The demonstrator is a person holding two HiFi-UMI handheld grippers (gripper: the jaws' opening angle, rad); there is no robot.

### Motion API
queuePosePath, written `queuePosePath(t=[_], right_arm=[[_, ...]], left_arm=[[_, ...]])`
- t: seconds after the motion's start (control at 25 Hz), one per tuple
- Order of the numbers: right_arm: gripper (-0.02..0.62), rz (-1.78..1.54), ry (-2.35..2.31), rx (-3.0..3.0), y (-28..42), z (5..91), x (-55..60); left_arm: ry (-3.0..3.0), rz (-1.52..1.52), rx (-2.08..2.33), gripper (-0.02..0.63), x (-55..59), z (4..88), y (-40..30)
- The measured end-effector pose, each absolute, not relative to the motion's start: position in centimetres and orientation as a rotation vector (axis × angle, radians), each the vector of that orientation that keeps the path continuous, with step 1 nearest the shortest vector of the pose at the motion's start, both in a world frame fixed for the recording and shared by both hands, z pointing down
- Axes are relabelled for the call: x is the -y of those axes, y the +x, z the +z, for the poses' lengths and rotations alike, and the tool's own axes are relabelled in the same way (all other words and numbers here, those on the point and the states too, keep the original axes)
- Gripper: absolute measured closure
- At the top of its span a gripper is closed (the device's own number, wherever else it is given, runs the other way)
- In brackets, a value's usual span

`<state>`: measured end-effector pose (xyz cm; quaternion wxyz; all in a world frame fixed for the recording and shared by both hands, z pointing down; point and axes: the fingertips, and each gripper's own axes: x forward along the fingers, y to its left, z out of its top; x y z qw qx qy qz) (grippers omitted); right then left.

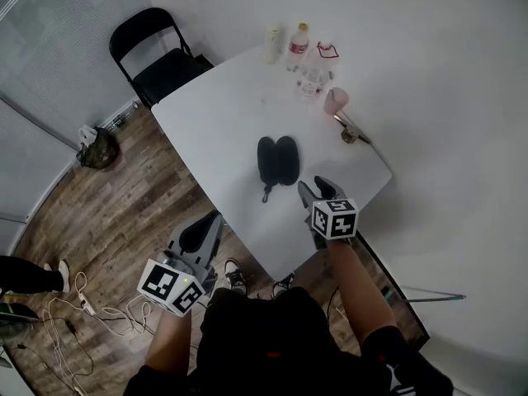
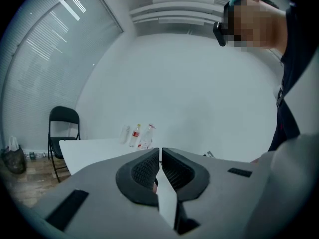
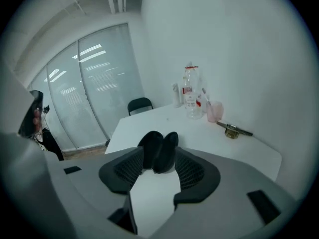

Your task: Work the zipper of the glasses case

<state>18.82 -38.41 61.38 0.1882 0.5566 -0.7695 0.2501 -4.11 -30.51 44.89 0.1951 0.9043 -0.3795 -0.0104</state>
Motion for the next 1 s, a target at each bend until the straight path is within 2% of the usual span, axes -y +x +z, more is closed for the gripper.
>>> queuePosePath(t=[0.32,0.56,0.6,0.64,0.76,1.0], right_arm=[[0.402,0.843,1.486,2.004,19.2,70.2,43.8],[0.408,0.882,1.495,1.895,19.2,73.2,45.7],[0.437,0.895,1.504,1.879,19.4,73.5,45.7],[0.496,0.911,1.515,1.865,19.5,73.8,45.8],[0.549,0.96,1.527,1.852,19.8,73.9,45.7],[0.554,1.027,1.522,1.982,19.5,71.0,44.0]], left_arm=[[2.465,0.033,1.097,0.571,30.1,47.3,-5.6],[2.444,0.053,1.12,0.571,30.6,48.4,-6.7],[2.438,0.048,1.122,0.571,30.8,48.5,-6.9],[2.429,0.036,1.122,0.571,31.0,48.5,-7.0],[2.404,-0.028,1.105,0.571,31.6,48.0,-7.0],[2.421,-0.112,1.06,0.571,31.6,46.5,-6.7]])
